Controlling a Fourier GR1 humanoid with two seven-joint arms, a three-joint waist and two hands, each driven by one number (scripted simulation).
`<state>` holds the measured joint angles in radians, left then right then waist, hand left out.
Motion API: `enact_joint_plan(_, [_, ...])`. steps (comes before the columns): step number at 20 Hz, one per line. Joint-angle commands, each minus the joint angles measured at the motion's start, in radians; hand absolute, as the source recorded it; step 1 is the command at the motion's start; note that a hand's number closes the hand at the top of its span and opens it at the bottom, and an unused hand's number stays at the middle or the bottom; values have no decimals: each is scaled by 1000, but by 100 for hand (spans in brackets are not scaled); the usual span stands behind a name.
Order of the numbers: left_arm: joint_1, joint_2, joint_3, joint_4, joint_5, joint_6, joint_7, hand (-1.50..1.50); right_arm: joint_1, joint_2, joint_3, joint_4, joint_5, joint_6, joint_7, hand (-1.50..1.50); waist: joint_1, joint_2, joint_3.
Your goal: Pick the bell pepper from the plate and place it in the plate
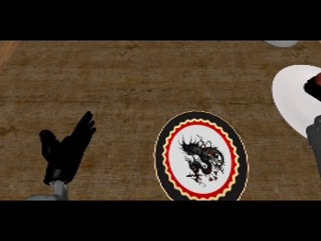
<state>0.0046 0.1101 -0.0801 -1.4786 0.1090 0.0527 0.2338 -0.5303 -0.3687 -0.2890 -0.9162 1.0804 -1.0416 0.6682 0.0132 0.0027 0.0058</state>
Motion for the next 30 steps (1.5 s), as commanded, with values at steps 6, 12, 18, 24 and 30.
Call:
enact_joint_plan(6, [-19,5,24,52,10,-21,-9,0,-24,-162,-109,229,-398,82,-223,150,7,9,-2])
enact_joint_plan(12, [-7,-47,-28,82,-30,4,-38,0,-48,-196,-140,410,-494,312,-365,-150,18,17,0])
enact_joint_plan(18, [10,11,8,32,7,-46,-11,0,-48,-175,-275,411,-672,311,-718,-150,23,14,2])
enact_joint_plan(24, [-1,-13,-3,7,-1,-22,8,0,-55,-173,-437,379,-851,297,-973,-150,19,12,2])
enact_joint_plan(30, [-6,-33,-21,28,-45,15,18,0,-20,-180,-543,402,-1013,445,-1112,-150,-3,2,-3])
